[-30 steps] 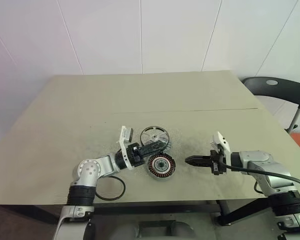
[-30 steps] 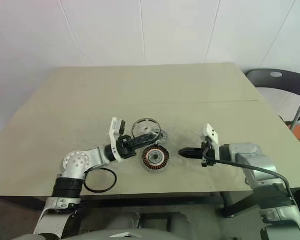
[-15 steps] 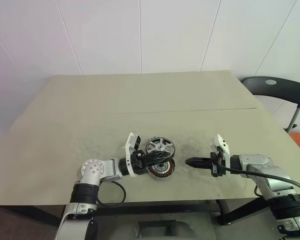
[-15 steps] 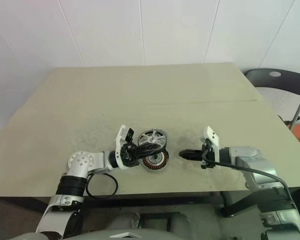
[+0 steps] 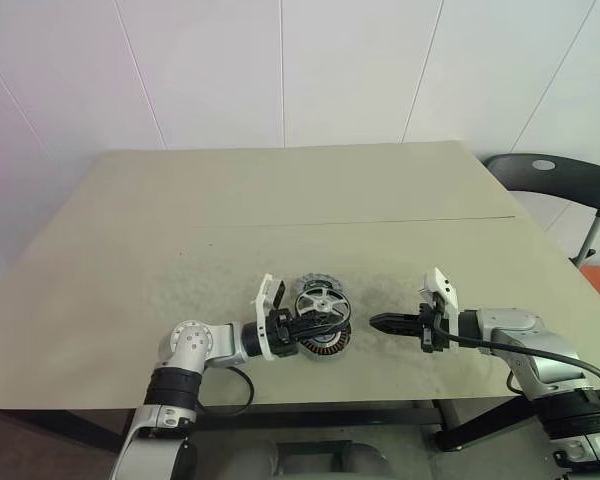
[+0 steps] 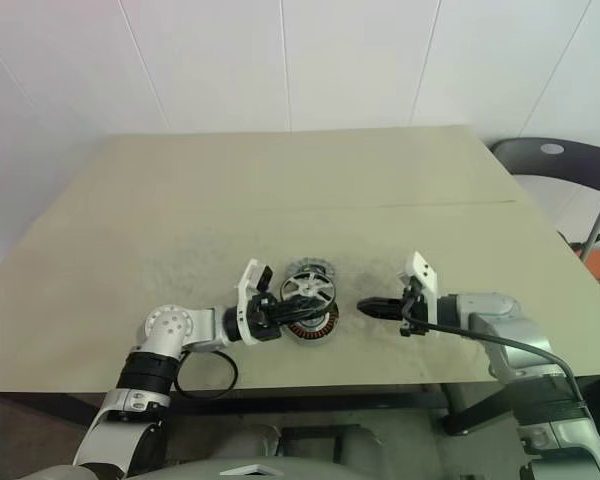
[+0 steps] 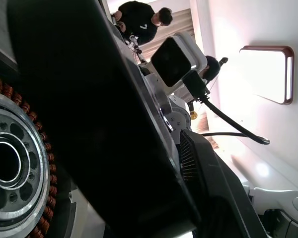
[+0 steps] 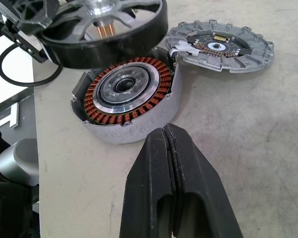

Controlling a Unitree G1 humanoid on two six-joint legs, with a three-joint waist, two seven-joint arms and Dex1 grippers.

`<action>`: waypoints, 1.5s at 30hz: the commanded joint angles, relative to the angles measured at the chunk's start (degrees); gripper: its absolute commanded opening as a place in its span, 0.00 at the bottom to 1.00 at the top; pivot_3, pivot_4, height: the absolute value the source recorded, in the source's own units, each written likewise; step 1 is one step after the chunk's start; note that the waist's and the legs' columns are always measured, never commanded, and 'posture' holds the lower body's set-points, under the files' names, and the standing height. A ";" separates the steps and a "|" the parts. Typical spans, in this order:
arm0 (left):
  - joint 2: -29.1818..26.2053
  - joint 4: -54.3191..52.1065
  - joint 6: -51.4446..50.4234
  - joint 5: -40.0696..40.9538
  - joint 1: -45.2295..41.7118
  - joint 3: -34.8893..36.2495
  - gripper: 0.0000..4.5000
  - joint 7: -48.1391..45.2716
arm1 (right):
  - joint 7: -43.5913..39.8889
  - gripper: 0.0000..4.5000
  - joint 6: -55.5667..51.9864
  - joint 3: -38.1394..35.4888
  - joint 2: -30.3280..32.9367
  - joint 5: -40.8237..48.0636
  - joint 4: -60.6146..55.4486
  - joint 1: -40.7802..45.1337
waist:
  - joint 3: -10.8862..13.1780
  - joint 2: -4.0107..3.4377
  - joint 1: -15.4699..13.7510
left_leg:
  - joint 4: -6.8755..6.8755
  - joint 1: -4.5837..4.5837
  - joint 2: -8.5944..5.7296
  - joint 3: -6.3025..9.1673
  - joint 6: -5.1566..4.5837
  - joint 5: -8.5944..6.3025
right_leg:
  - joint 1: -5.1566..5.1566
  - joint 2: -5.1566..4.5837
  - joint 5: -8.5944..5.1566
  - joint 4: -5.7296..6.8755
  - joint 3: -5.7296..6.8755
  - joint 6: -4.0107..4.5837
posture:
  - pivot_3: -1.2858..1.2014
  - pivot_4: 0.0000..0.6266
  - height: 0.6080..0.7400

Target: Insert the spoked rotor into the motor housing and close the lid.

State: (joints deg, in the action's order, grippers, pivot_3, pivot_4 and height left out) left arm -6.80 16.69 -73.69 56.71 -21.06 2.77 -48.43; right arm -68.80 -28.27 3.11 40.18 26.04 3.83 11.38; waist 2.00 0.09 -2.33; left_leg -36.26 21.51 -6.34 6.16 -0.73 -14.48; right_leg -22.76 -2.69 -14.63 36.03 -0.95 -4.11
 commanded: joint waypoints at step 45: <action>-12.32 -19.03 -1.06 -7.41 -6.40 -9.54 0.72 -1.66 | 2.30 0.00 2.36 -0.70 -2.75 -1.90 0.11 0.67 | 0.01 -0.04 0.01 | 0.03 -0.01 -0.01 0.00 0.00 0.00 | -0.01 0.00 0.00 0.01 -0.02 0.00 | 0.52 0.00 1.00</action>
State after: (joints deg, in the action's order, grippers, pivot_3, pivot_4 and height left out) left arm -19.78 -1.72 -74.71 48.11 -26.76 -7.32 -49.84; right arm -66.57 -27.08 3.11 37.59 23.79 4.30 11.32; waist 2.01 0.04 -2.32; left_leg -36.22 21.50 -6.35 6.16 -0.73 -14.47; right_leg -22.78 -2.69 -14.64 36.04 -0.98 -4.11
